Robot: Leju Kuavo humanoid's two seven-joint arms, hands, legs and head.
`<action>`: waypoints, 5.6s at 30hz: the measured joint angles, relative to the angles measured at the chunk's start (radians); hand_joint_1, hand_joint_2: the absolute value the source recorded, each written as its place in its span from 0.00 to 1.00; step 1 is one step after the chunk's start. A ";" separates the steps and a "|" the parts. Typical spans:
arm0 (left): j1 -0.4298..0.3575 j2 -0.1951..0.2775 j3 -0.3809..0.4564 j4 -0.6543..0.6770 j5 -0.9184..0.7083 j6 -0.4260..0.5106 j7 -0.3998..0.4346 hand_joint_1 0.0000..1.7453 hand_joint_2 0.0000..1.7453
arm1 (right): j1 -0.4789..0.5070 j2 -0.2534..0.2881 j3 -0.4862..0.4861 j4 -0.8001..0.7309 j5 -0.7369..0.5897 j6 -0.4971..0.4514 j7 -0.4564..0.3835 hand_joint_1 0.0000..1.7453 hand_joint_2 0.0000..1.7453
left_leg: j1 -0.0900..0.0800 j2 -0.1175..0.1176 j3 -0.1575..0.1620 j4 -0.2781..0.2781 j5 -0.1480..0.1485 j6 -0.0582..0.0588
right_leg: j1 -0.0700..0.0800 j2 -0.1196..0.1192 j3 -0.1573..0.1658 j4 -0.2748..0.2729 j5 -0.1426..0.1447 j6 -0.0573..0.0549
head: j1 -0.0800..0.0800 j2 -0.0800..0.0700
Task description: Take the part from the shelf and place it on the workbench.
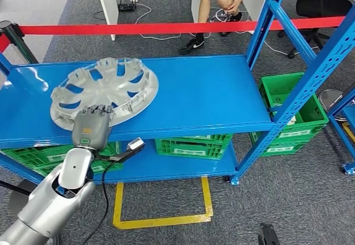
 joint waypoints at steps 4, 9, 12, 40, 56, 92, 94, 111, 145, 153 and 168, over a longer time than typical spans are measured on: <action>-0.040 0.042 -0.069 -0.082 0.000 0.000 0.052 0.91 1.00 | 0.003 0.000 0.000 0.000 -0.004 -0.001 -0.004 0.00 0.00 | 0.000 0.000 0.000 0.000 0.000 0.000 | 0.000 0.001 -0.001 0.000 0.000 0.000 | 0.000 0.000; -0.075 0.082 -0.131 -0.144 0.000 0.002 0.088 0.88 1.00 | 0.003 0.000 0.000 0.000 -0.004 -0.001 -0.005 0.00 0.00 | 0.000 0.000 -0.001 0.000 0.000 0.000 | 0.000 0.000 -0.001 0.000 0.000 0.000 | 0.000 0.000; -0.087 0.101 -0.159 -0.176 0.001 0.003 0.106 0.85 1.00 | 0.004 0.000 0.000 0.000 -0.004 -0.001 -0.007 0.00 0.00 | 0.000 0.000 -0.001 0.000 0.000 0.000 | 0.000 0.001 -0.001 0.000 0.000 0.000 | 0.000 0.000; -0.020 0.113 -0.147 -0.232 0.005 0.023 0.016 1.00 1.00 | 0.039 -0.052 0.803 0.016 -1.255 -0.126 0.025 0.00 0.00 | -0.001 0.001 -0.002 0.000 0.001 0.000 | -0.001 0.000 -0.003 0.000 0.001 0.001 | 0.000 0.000; 0.015 0.150 -0.148 -0.257 0.004 0.024 0.050 1.00 1.00 | 0.050 -0.067 1.037 0.030 -1.058 -0.137 0.026 0.00 0.00 | 0.011 0.008 -0.005 -0.009 0.023 0.002 | -0.014 0.000 -0.049 0.064 0.005 0.033 | 0.008 0.000; 0.147 0.157 0.020 -0.286 0.004 0.039 -0.062 1.00 1.00 | 0.048 -0.065 1.057 0.035 -1.031 -0.140 0.031 0.00 0.00 | -0.015 0.012 -0.081 0.000 0.071 -0.012 | 0.008 -0.004 0.000 0.004 -0.002 -0.030 | 0.007 0.000; 0.154 0.158 0.033 -0.288 0.004 0.044 -0.066 1.00 1.00 | 0.047 -0.065 1.056 0.035 -1.028 -0.143 0.031 0.00 0.00 | -0.010 0.011 -0.103 0.076 -0.021 -0.026 | 0.003 -0.007 -0.018 0.000 0.025 -0.042 | 0.002 0.000; 0.226 0.163 0.122 -0.303 0.003 0.063 -0.112 1.00 1.00 | 0.062 -0.057 1.057 0.040 -1.012 -0.156 0.030 0.00 0.00 | -0.006 0.014 0.040 -0.027 -0.016 0.029 | -0.010 -0.008 -0.211 0.210 -0.037 0.020 | 0.006 0.000; 0.313 0.147 0.285 -0.324 0.002 0.084 -0.229 1.00 1.00 | 0.054 -0.027 1.057 0.042 -0.993 -0.173 0.033 0.00 0.00 | -0.009 0.016 0.002 -0.031 0.023 0.024 | 0.007 -0.009 -0.152 0.272 -0.028 -0.001 | 0.007 0.000; 0.321 0.135 0.321 -0.324 0.002 0.083 -0.254 1.00 1.00 | 0.046 -0.026 1.057 0.042 -0.990 -0.173 0.032 0.00 0.00 | -0.008 0.014 -0.050 -0.027 0.075 -0.014 | 0.016 -0.006 0.031 -0.024 0.009 -0.036 | 0.005 0.000; 0.334 0.113 0.367 -0.324 0.002 0.082 -0.274 1.00 1.00 | 0.055 -0.025 1.056 0.044 -0.978 -0.173 0.031 0.00 0.00 | -0.011 0.014 0.115 -0.066 -0.047 0.006 | 0.014 -0.008 -0.157 -0.032 0.179 -0.018 | 0.003 0.000</action>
